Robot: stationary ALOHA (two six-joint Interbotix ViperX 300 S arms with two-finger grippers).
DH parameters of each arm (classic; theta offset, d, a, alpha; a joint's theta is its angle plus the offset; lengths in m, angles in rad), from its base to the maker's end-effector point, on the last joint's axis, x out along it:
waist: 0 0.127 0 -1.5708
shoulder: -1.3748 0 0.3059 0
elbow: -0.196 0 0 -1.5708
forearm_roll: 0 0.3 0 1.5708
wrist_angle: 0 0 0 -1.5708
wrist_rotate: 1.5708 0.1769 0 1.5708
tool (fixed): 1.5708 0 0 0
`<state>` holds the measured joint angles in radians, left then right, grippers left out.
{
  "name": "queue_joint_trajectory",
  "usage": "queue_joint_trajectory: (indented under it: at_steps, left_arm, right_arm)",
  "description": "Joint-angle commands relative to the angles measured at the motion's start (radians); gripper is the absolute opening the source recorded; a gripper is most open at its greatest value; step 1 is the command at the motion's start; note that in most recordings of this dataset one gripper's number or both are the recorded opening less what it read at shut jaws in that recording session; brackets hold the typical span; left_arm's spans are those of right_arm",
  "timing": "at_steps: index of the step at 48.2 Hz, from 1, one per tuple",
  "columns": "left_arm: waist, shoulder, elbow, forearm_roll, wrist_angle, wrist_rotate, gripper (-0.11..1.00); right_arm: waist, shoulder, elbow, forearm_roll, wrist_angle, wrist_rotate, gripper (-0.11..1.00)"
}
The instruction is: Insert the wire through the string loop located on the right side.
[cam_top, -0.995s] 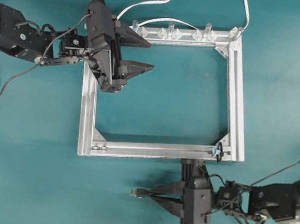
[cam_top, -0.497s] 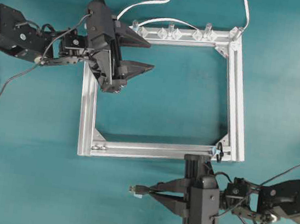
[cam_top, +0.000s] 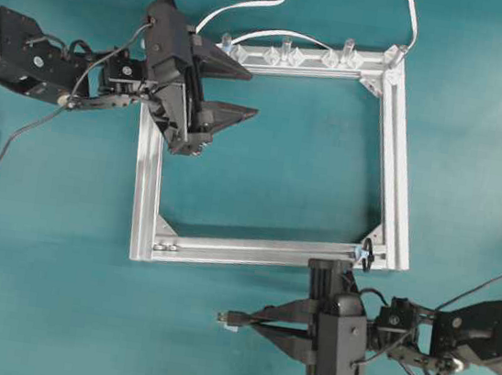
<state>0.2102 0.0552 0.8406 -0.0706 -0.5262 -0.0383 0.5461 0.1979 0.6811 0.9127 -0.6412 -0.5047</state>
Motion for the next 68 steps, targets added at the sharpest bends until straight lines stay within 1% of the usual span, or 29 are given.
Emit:
queue_joint_trajectory:
  at_steps: [1,13,19,28,38,46,50,68]
  left_arm:
    - [-0.003,-0.026,-0.014,0.003,-0.005,-0.006,0.68]
    - [-0.006,-0.026,-0.014,0.003,-0.005,-0.006,0.68]
    - [-0.009,-0.026,-0.017,0.003,-0.005,-0.006,0.68]
    - [-0.009,-0.026,-0.017,0.003,-0.005,-0.006,0.68]
    - [-0.009,-0.026,-0.018,0.003,-0.005,-0.006,0.68]
    - [-0.009,-0.026,-0.017,0.003,-0.005,-0.006,0.68]
    - [-0.009,-0.026,-0.018,0.003,-0.002,-0.006,0.68]
    - [-0.009,-0.026,-0.018,0.003,0.051,-0.006,0.68]
  right_arm:
    - [0.002,-0.032,-0.012,-0.002,-0.005,-0.002,0.11]
    - [0.032,-0.048,0.018,-0.002,-0.003,0.000,0.11]
    - [0.058,-0.080,0.052,0.014,-0.003,0.000,0.11]
    - [0.112,-0.155,0.123,0.060,-0.003,0.000,0.11]
    - [0.178,-0.256,0.225,0.141,-0.003,0.000,0.11]
    - [0.212,-0.314,0.291,0.173,-0.005,0.000,0.11]
    - [0.225,-0.341,0.319,0.179,-0.003,0.000,0.11]
    - [0.273,-0.471,0.451,0.179,-0.002,0.000,0.11]
